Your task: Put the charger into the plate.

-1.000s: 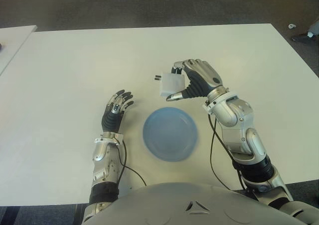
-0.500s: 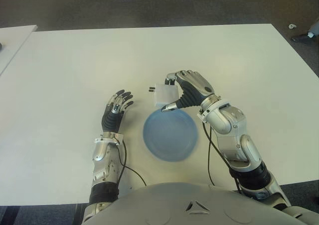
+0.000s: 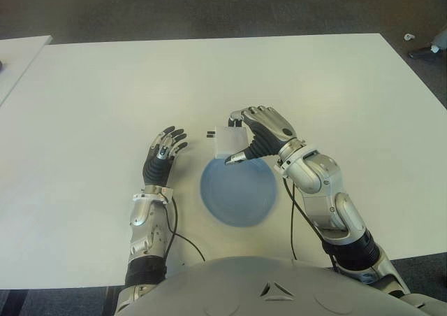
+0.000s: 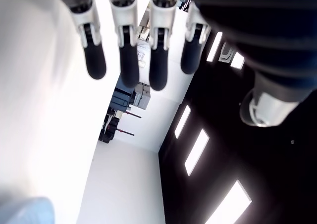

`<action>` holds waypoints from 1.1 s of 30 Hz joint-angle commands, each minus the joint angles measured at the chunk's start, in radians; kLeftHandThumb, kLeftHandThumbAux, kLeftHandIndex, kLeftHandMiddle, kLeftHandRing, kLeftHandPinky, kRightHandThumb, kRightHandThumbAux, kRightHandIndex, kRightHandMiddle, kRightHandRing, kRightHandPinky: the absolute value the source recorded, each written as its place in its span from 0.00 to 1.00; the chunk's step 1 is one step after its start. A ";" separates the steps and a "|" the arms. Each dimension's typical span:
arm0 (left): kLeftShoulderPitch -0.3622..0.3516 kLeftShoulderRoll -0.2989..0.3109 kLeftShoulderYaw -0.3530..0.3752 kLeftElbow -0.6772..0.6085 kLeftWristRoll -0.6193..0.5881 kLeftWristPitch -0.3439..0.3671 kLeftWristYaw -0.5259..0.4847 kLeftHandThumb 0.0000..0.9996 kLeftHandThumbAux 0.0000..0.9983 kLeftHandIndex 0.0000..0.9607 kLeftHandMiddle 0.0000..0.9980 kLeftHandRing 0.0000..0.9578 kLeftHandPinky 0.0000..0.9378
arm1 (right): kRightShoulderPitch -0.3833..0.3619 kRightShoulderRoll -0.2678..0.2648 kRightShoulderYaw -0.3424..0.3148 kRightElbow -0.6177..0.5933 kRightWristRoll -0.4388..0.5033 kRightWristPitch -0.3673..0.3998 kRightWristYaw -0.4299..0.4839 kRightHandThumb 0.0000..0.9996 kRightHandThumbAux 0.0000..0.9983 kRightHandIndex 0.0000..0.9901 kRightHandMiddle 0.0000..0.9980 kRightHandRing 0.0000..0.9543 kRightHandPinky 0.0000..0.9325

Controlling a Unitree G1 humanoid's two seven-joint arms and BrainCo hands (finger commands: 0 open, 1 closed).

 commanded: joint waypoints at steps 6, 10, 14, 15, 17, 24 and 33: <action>0.018 -0.016 -0.010 0.000 -0.003 0.014 0.010 0.00 0.50 0.25 0.28 0.28 0.28 | 0.044 -0.022 -0.001 0.018 0.011 -0.013 0.009 0.85 0.68 0.40 0.53 0.89 0.89; 0.018 -0.012 -0.008 -0.002 -0.006 0.017 0.009 0.00 0.50 0.25 0.28 0.28 0.27 | 0.059 -0.021 0.002 0.014 0.002 -0.006 0.008 0.85 0.68 0.40 0.53 0.89 0.89; 0.018 -0.012 -0.008 -0.002 -0.013 0.018 0.006 0.00 0.50 0.25 0.28 0.28 0.27 | 0.081 -0.029 0.000 0.014 -0.012 -0.014 -0.009 0.86 0.68 0.40 0.54 0.89 0.89; 0.018 -0.012 -0.008 -0.002 -0.014 0.018 0.006 0.00 0.50 0.25 0.29 0.28 0.27 | 0.086 -0.031 -0.001 0.018 -0.015 -0.019 -0.018 0.86 0.68 0.40 0.54 0.89 0.90; 0.018 -0.011 -0.008 -0.003 -0.015 0.019 0.005 0.00 0.50 0.25 0.29 0.28 0.27 | 0.092 -0.032 -0.002 0.023 -0.020 -0.023 -0.029 0.86 0.68 0.40 0.54 0.89 0.90; 0.020 -0.008 -0.010 -0.006 -0.007 0.017 0.013 0.00 0.50 0.25 0.28 0.27 0.27 | 0.110 -0.026 -0.014 0.037 -0.001 -0.015 -0.037 0.86 0.68 0.40 0.54 0.89 0.90; 0.022 -0.007 -0.009 -0.011 -0.005 0.011 0.015 0.00 0.50 0.25 0.29 0.28 0.28 | 0.109 -0.031 -0.030 0.067 0.038 -0.019 -0.032 0.86 0.68 0.40 0.53 0.89 0.89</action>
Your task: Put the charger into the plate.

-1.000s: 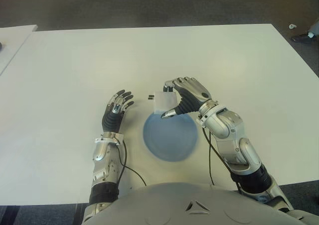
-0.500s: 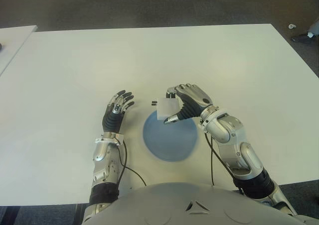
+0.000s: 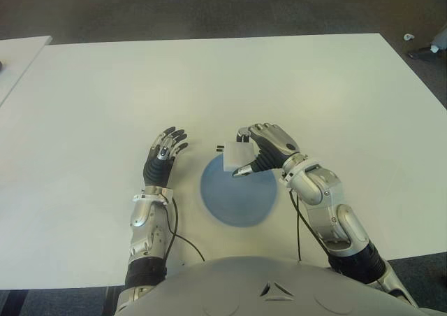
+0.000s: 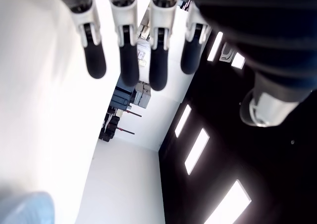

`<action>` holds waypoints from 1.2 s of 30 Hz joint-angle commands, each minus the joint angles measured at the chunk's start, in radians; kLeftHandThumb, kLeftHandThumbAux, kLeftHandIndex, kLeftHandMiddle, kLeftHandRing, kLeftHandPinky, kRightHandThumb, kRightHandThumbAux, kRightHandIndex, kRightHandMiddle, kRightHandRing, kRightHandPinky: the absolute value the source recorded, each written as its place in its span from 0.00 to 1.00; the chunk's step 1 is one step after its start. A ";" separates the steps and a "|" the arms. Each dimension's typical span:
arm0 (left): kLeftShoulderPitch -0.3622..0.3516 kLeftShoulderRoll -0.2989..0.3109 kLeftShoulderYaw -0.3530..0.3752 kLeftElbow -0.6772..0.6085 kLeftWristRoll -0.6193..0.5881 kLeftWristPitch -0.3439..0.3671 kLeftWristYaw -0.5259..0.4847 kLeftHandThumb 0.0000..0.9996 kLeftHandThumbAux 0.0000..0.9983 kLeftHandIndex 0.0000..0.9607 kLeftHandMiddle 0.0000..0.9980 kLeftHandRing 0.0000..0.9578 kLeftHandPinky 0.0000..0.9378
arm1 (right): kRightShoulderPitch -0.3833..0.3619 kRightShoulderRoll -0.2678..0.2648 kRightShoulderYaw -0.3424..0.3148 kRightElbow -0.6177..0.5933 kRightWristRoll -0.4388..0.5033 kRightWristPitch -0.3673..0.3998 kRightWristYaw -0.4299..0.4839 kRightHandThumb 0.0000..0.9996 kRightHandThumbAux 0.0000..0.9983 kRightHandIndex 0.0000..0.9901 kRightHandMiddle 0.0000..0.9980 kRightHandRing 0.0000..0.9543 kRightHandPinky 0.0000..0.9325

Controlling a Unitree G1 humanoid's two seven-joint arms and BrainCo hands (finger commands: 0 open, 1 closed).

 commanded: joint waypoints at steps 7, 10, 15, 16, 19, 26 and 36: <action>0.015 -0.005 -0.001 -0.011 0.004 0.013 0.019 0.00 0.50 0.25 0.29 0.28 0.27 | 0.014 -0.011 -0.015 0.039 0.034 -0.033 -0.025 0.86 0.68 0.40 0.54 0.89 0.89; 0.016 -0.004 -0.001 -0.014 0.000 0.019 0.019 0.00 0.50 0.25 0.29 0.28 0.28 | 0.021 -0.012 -0.020 0.048 0.054 -0.057 -0.050 0.86 0.68 0.40 0.54 0.88 0.89; 0.017 -0.003 -0.002 -0.016 -0.002 0.024 0.014 0.01 0.49 0.24 0.28 0.28 0.28 | 0.010 -0.058 -0.023 0.080 0.073 -0.169 -0.113 0.78 0.69 0.42 0.66 0.83 0.82; 0.016 -0.001 -0.001 -0.014 -0.002 0.025 0.013 0.01 0.49 0.24 0.28 0.28 0.27 | 0.005 -0.067 -0.022 0.088 0.072 -0.191 -0.123 0.64 0.57 0.43 0.66 0.78 0.79; 0.015 0.001 -0.001 -0.012 -0.002 0.027 0.012 0.02 0.49 0.24 0.28 0.28 0.27 | -0.005 -0.082 -0.023 0.105 0.071 -0.233 -0.142 0.44 0.40 0.42 0.63 0.71 0.72; 0.016 0.002 -0.002 -0.015 0.012 0.026 0.022 0.02 0.49 0.24 0.27 0.27 0.27 | -0.022 -0.147 -0.035 0.114 0.101 -0.299 -0.097 0.28 0.22 0.07 0.10 0.11 0.14; 0.022 -0.001 -0.005 -0.024 0.021 0.027 0.032 0.01 0.50 0.23 0.26 0.27 0.27 | -0.020 -0.166 -0.051 0.111 0.204 -0.310 -0.010 0.23 0.14 0.00 0.00 0.00 0.00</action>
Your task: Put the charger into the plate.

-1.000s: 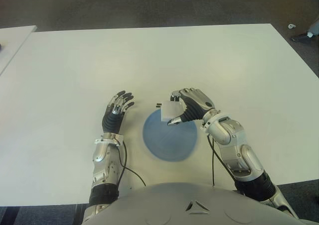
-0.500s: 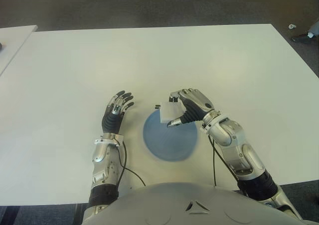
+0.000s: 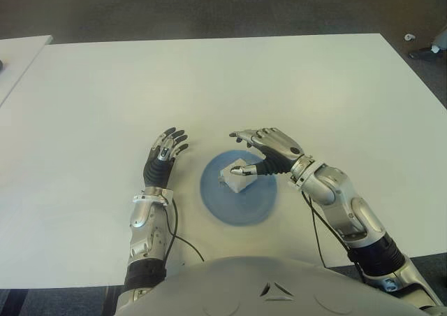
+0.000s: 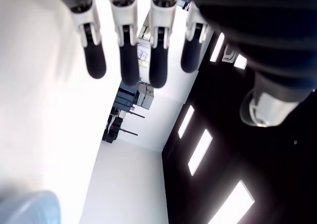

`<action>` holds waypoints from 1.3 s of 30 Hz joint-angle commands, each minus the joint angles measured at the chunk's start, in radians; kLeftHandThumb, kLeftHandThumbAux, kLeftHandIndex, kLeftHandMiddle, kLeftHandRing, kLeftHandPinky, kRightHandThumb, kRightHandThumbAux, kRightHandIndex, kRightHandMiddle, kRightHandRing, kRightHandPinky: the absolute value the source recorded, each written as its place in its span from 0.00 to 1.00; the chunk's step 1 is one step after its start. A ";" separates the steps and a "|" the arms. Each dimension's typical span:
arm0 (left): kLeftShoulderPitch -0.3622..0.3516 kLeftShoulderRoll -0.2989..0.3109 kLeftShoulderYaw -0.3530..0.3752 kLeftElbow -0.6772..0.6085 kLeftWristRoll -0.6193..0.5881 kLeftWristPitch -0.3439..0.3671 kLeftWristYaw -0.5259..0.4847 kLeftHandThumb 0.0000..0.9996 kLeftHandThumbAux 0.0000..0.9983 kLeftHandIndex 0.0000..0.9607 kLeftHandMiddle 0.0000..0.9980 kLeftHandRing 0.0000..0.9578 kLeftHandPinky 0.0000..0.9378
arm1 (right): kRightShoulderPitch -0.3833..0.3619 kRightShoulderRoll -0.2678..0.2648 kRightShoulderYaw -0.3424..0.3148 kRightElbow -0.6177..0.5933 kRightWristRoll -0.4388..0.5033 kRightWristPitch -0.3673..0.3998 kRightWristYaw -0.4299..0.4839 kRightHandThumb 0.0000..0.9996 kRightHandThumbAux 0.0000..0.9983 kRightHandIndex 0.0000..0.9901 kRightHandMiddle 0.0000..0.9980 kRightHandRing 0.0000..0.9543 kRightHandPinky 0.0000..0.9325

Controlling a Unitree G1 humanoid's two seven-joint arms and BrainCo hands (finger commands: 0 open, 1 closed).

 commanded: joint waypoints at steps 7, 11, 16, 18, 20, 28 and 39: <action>0.010 -0.010 -0.001 -0.007 -0.008 0.010 0.013 0.01 0.50 0.24 0.27 0.28 0.28 | 0.000 -0.019 -0.014 0.018 0.070 -0.022 0.055 0.22 0.12 0.00 0.00 0.00 0.00; 0.011 -0.012 -0.001 -0.009 -0.011 0.009 0.012 0.00 0.50 0.24 0.27 0.28 0.28 | 0.003 -0.022 -0.018 0.021 0.080 -0.027 0.057 0.23 0.11 0.00 0.00 0.00 0.00; 0.011 -0.012 -0.001 -0.008 -0.011 0.007 0.011 0.00 0.50 0.24 0.27 0.28 0.28 | 0.004 -0.024 -0.022 0.024 0.093 -0.032 0.057 0.24 0.11 0.00 0.00 0.00 0.00; 0.011 -0.011 -0.002 -0.008 -0.012 0.009 0.010 0.00 0.50 0.24 0.27 0.28 0.28 | 0.003 -0.025 -0.023 0.026 0.095 -0.033 0.057 0.24 0.10 0.00 0.00 0.00 0.00; 0.011 -0.011 -0.002 -0.008 -0.012 0.010 0.010 0.00 0.50 0.24 0.28 0.28 0.28 | 0.003 -0.026 -0.024 0.029 0.096 -0.036 0.056 0.24 0.10 0.00 0.00 0.00 0.00; 0.010 -0.008 -0.002 -0.008 -0.009 0.013 0.012 0.00 0.49 0.24 0.27 0.28 0.28 | -0.005 -0.016 -0.034 0.043 0.090 -0.047 0.033 0.25 0.11 0.00 0.00 0.00 0.00; 0.005 -0.006 0.001 0.003 -0.006 0.004 0.009 0.00 0.49 0.24 0.29 0.29 0.29 | -0.004 0.226 -0.151 0.136 0.165 0.139 -0.183 0.22 0.27 0.00 0.00 0.00 0.04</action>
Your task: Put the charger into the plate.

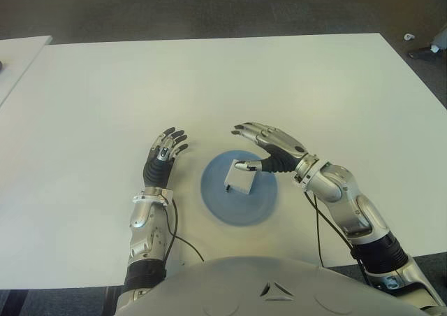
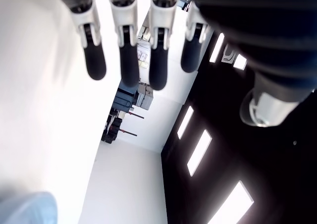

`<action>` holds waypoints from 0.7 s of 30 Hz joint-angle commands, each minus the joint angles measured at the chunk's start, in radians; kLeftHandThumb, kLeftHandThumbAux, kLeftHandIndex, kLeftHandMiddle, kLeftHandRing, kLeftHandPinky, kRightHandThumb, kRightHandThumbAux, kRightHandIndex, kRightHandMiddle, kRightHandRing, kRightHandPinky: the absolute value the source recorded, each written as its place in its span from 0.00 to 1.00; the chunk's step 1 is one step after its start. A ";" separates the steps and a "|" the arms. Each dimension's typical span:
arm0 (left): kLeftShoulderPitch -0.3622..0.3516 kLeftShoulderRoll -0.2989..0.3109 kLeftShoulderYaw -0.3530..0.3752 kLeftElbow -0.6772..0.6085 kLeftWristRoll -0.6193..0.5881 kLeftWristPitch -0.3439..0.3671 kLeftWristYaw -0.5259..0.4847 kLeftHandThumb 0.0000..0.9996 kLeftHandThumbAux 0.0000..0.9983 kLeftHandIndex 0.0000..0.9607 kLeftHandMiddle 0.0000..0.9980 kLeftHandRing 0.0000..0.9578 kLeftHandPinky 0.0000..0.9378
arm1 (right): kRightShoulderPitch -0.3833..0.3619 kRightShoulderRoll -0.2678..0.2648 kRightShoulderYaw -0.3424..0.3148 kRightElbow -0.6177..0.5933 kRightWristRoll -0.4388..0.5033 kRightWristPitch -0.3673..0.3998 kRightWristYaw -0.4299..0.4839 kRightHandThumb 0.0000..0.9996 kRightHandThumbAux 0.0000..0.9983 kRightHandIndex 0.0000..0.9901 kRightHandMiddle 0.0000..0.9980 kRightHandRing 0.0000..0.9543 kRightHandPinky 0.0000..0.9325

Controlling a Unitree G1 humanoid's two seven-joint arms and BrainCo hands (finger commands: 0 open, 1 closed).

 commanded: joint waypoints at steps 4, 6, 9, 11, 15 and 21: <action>0.001 -0.005 0.003 0.013 -0.003 0.000 0.005 0.00 0.49 0.25 0.29 0.28 0.28 | -0.012 0.256 -0.133 0.092 0.199 0.211 -0.140 0.23 0.43 0.00 0.00 0.00 0.07; 0.001 -0.005 0.002 0.013 -0.002 -0.002 0.005 0.01 0.49 0.25 0.29 0.28 0.27 | -0.010 0.307 -0.161 0.078 0.254 0.260 -0.152 0.23 0.48 0.00 0.00 0.00 0.06; 0.001 -0.006 0.002 0.015 -0.003 -0.007 0.002 0.00 0.49 0.25 0.29 0.28 0.27 | -0.021 0.356 -0.205 0.082 0.342 0.284 -0.165 0.23 0.55 0.00 0.00 0.00 0.04; 0.001 -0.005 0.002 0.016 -0.006 -0.006 -0.003 0.00 0.50 0.25 0.30 0.28 0.27 | -0.024 0.369 -0.233 0.094 0.392 0.268 -0.170 0.23 0.58 0.00 0.00 0.00 0.02; 0.002 -0.002 0.003 0.017 -0.010 -0.003 -0.006 0.01 0.51 0.25 0.29 0.28 0.27 | -0.021 0.337 -0.300 0.169 0.479 0.174 -0.157 0.23 0.64 0.02 0.00 0.00 0.00; 0.006 0.002 0.000 0.019 0.012 -0.017 0.004 0.03 0.51 0.23 0.27 0.26 0.26 | -0.018 0.323 -0.335 0.267 0.555 0.032 -0.155 0.19 0.69 0.04 0.01 0.00 0.00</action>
